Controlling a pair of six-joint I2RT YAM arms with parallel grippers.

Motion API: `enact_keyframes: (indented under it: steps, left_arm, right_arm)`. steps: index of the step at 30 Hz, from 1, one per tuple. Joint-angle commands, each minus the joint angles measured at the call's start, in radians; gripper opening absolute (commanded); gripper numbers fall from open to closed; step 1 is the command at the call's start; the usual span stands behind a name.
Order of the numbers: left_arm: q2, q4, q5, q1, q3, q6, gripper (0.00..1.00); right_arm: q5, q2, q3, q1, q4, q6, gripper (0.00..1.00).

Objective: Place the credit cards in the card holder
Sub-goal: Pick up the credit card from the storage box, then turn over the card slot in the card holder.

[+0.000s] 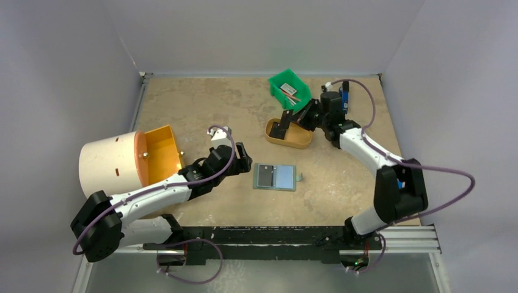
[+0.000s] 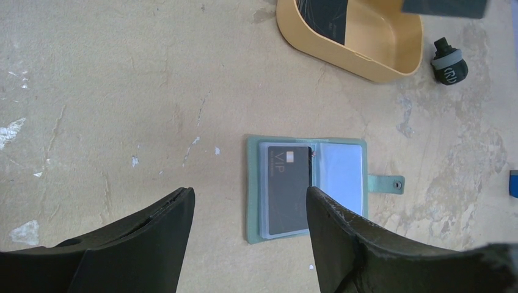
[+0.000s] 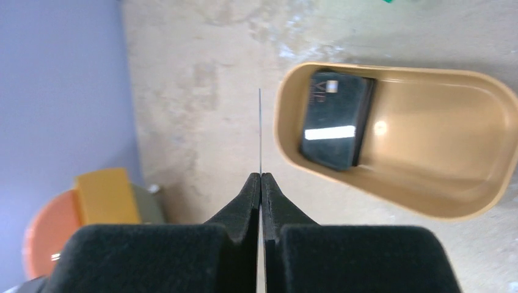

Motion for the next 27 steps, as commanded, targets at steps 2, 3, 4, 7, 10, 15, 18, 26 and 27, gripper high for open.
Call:
enact_keyframes:
  steps: [2,3,4,7,10,15,18,26,27]
  left_arm:
    - [-0.036,0.013,-0.021,-0.002,0.011,-0.028,0.66]
    - [-0.037,0.013,-0.021,-0.002,0.014,-0.030,0.66]
    - [-0.037,0.013,-0.021,-0.002,0.017,-0.029,0.67]
    - [-0.029,0.015,-0.023,-0.002,0.032,-0.024,0.66]
    - [-0.018,0.015,-0.034,-0.002,0.054,-0.010,0.66]
    - [-0.016,0.047,-0.164,0.007,0.006,-0.117,0.77]
    - [-0.024,0.149,-0.161,0.012,-0.047,-0.167,0.93]
    - [0.149,0.269,0.138,-0.001,0.048,-0.029,0.87]
    - [0.180,0.268,0.167,-0.004,0.069,-0.019,0.86]
  right_arm:
    - [-0.037,-0.159,-0.042,-0.024,0.007,0.198,0.00]
    - [-0.045,-0.179,-0.042,-0.025,0.000,0.195,0.00]
    - [-0.057,-0.196,-0.043,-0.025,-0.010,0.184,0.00]
    - [-0.087,-0.263,-0.012,-0.024,-0.032,0.054,0.00]
    - [-0.121,-0.354,-0.004,-0.014,-0.173,-0.136,0.00]
    - [-0.178,-0.522,-0.132,-0.014,-0.394,-0.324,0.00]
    - [-0.183,-0.607,-0.250,-0.014,-0.437,-0.351,0.00]
    - [-0.265,-0.702,-0.482,-0.013,-0.400,-0.305,0.00]
    - [-0.268,-0.695,-0.493,-0.013,-0.394,-0.302,0.00]
